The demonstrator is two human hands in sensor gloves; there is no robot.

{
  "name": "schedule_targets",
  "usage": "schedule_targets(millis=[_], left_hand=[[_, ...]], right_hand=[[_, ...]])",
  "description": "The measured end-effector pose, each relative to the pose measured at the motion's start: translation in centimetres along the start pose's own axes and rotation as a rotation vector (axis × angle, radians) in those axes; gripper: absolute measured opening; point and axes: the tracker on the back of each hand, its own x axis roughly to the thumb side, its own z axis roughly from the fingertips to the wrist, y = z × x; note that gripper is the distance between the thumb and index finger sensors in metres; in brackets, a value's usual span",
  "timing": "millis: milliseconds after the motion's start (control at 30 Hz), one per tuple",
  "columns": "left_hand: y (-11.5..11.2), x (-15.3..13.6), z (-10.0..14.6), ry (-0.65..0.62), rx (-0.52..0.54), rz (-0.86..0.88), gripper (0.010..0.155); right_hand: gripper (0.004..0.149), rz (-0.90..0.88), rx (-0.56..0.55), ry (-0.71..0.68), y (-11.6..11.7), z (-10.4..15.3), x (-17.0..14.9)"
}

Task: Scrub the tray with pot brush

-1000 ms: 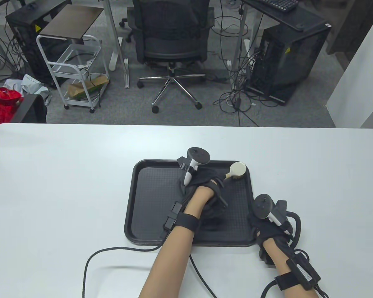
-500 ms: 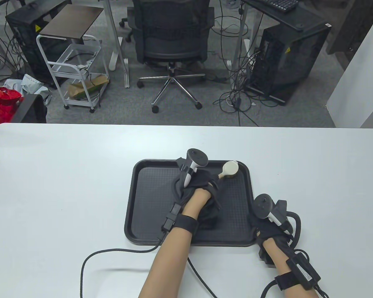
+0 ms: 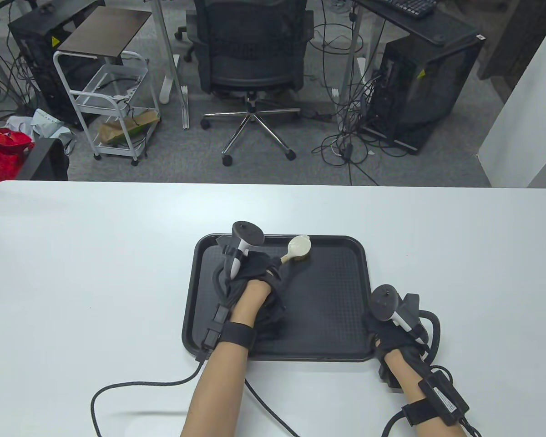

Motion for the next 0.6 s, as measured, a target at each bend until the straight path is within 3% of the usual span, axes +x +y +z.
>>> schedule_targets(millis=[600], left_hand=[[6.3, -9.1, -0.3, 0.146, 0.088, 0.033, 0.059]], right_hand=[[0.058, 0.018, -0.007, 0.004, 0.0, 0.0, 0.2]])
